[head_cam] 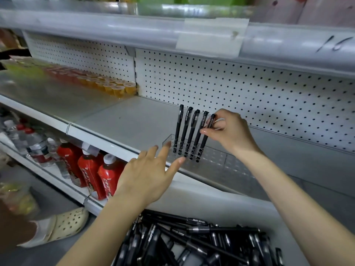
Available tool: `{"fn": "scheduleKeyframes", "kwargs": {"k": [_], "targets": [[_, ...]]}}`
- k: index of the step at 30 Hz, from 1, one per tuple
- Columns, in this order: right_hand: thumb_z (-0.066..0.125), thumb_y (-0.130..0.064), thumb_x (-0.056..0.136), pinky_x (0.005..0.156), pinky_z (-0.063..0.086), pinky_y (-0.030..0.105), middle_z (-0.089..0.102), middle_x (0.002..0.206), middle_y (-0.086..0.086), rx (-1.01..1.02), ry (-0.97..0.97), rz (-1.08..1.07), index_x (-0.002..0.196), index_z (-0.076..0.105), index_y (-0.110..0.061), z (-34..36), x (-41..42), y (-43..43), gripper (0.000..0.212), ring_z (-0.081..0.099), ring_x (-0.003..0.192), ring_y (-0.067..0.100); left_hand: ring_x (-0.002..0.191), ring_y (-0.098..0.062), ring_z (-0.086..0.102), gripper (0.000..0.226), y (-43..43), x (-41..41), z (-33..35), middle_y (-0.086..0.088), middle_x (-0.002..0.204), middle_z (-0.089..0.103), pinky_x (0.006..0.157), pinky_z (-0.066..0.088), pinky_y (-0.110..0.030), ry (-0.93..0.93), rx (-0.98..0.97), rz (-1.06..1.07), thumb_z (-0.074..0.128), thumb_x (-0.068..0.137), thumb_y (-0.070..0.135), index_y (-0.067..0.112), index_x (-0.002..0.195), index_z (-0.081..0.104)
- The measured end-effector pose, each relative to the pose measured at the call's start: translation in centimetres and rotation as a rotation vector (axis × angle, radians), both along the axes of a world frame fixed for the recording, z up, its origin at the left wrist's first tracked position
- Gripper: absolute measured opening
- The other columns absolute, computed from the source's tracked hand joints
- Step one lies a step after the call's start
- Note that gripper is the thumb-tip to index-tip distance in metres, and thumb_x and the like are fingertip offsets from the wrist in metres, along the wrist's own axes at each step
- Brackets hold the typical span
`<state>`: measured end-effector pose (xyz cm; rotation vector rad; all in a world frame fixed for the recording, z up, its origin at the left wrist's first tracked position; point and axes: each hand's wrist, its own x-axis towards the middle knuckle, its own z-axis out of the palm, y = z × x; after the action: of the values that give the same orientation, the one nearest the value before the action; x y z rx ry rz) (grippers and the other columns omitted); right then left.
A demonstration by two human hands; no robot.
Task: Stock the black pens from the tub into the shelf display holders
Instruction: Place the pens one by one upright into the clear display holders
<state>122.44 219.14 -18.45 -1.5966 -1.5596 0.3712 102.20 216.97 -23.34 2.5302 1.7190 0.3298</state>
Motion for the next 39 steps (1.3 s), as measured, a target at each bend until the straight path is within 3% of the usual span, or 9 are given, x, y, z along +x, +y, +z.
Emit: {"fn": "scheduleKeyframes", "kwargs": {"k": [7,15,20,23,25,28,32,36,39], "targets": [[0.079,-0.019,0.074,0.073,0.046,0.024,0.07,0.095,0.006,-0.037,-0.023,-0.015,0.093,0.059,-0.006,-0.4,0.1,0.0,0.031,0.067,0.087,0.017,0.134,-0.019,0.034,0.071,-0.1,0.1,0.1,0.002,0.151,0.031,0.1,0.034,-0.039,0.002,-0.001,0.011,0.003,0.087,0.068,0.035,0.15,0.006],[0.077,-0.032,0.075,0.085,0.047,0.03,0.07,0.097,-0.004,-0.112,-0.065,-0.098,0.098,0.055,-0.028,0.7,1.1,-4.5,0.032,0.064,0.09,0.014,0.125,-0.025,0.043,0.071,-0.5,0.2,0.8,-0.005,0.142,0.039,0.095,0.038,-0.04,-0.02,0.029,0.026,0.012,0.093,0.062,0.02,0.15,0.013],[0.077,-0.028,0.071,0.08,0.047,0.02,0.073,0.086,-0.005,-0.161,0.063,0.14,0.093,0.065,-0.015,2.0,-0.5,-11.8,0.028,0.066,0.083,0.012,0.12,-0.03,0.047,0.063,-0.5,0.0,1.4,-0.009,0.139,0.04,0.089,0.042,-0.043,-0.19,0.079,0.033,0.024,0.096,0.056,0.016,0.145,0.027],[0.073,-0.045,0.06,0.085,0.05,0.025,0.073,0.084,-0.01,-0.292,0.019,0.265,0.085,0.068,-0.024,-0.1,-1.8,-14.8,0.033,0.066,0.082,0.002,0.109,-0.03,0.054,0.055,-1.2,-0.5,2.4,-0.009,0.127,0.053,0.085,0.044,-0.042,-0.192,0.084,0.021,0.028,0.096,0.055,0.017,0.131,0.047],[0.078,-0.043,0.064,0.084,0.052,0.03,0.072,0.083,-0.012,-0.357,-0.061,0.257,0.08,0.069,-0.028,-2.6,-2.0,-15.4,0.024,0.065,0.08,-0.002,0.104,-0.03,0.055,0.053,-2.1,-1.0,3.0,-0.007,0.114,0.059,0.081,0.044,-0.04,-0.136,0.013,-0.001,0.027,0.095,0.058,0.018,0.113,0.056],[0.079,-0.038,0.069,0.078,0.054,0.036,0.067,0.074,-0.015,-0.391,-0.155,0.179,0.065,0.062,-0.038,-6.3,-1.9,-15.6,0.018,0.064,0.074,0.003,0.098,-0.028,0.054,0.044,-4.1,-1.8,2.8,-0.003,0.096,0.055,0.079,0.042,-0.038,-0.081,-0.05,-0.02,0.022,0.094,0.061,0.025,0.087,0.048],[0.077,-0.038,0.073,0.076,0.051,0.033,0.066,0.074,-0.013,-0.405,-0.282,0.155,0.062,0.058,-0.043,-7.7,-2.4,-16.0,0.023,0.06,0.075,0.006,0.102,-0.026,0.053,0.07,-5.9,-2.9,1.0,-0.005,0.102,0.058,0.089,0.043,-0.042,0.188,0.147,-0.031,0.007,0.087,0.063,0.017,0.111,0.054],[0.078,-0.033,0.074,0.072,0.047,0.023,0.067,0.076,-0.008,-0.43,-0.31,0.182,0.078,0.071,-0.026,-7.5,-2.8,-16.2,0.01,0.06,0.073,0.005,0.099,-0.027,0.054,0.082,-6.1,-3.5,0.6,-0.007,0.103,0.061,0.085,0.045,-0.044,0.154,0.194,-0.026,-0.001,0.087,0.067,0.015,0.116,0.055],[0.076,-0.034,0.076,0.068,0.045,0.021,0.068,0.076,-0.007,-0.443,-0.319,0.187,0.074,0.069,-0.027,-7.7,-2.8,-16.4,0.01,0.059,0.071,0.004,0.097,-0.028,0.054,0.088,-5.9,-3.3,0.3,-0.007,0.1,0.061,0.085,0.045,-0.045,0.153,0.222,-0.051,-0.007,0.082,0.067,0.014,0.113,0.056]]}}
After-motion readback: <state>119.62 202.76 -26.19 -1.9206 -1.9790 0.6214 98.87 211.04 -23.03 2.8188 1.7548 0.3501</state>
